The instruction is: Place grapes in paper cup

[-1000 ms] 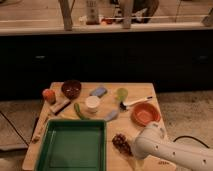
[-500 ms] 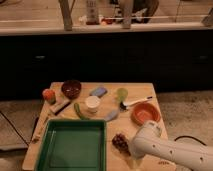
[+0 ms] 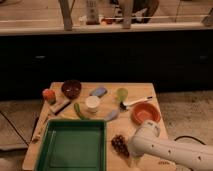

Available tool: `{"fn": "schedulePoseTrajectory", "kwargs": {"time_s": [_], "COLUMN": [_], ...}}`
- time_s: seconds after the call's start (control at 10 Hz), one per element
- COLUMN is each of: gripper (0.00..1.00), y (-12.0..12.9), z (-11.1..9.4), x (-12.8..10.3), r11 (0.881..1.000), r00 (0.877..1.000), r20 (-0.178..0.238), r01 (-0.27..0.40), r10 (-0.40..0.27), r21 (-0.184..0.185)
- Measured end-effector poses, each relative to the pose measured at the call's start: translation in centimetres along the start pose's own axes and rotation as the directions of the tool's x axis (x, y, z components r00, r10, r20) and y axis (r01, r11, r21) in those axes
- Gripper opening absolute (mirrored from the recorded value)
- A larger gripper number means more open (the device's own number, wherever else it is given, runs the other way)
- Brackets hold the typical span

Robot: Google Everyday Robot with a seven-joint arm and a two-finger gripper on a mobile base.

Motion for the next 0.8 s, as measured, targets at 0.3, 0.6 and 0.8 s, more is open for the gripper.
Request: {"fn": "schedulePoseTrajectory", "kwargs": {"time_s": [0.3,0.6,0.8], "gripper": [0.0,0.0,0.0], "y": [0.0,-2.1,-3.1], "z": [-0.4,-1.5,-2.2], "x": [0.1,0.6,1.0], "r11": [1.0,0.998,0.996], "r00": [1.0,1.0,0.999], "r20": [-0.004,0.011,0.018], "r01": [0.005,-0.028,-0.044], "r10": [-0.005,0.027,0.043], "r21": [0.001,0.048,0.073]}}
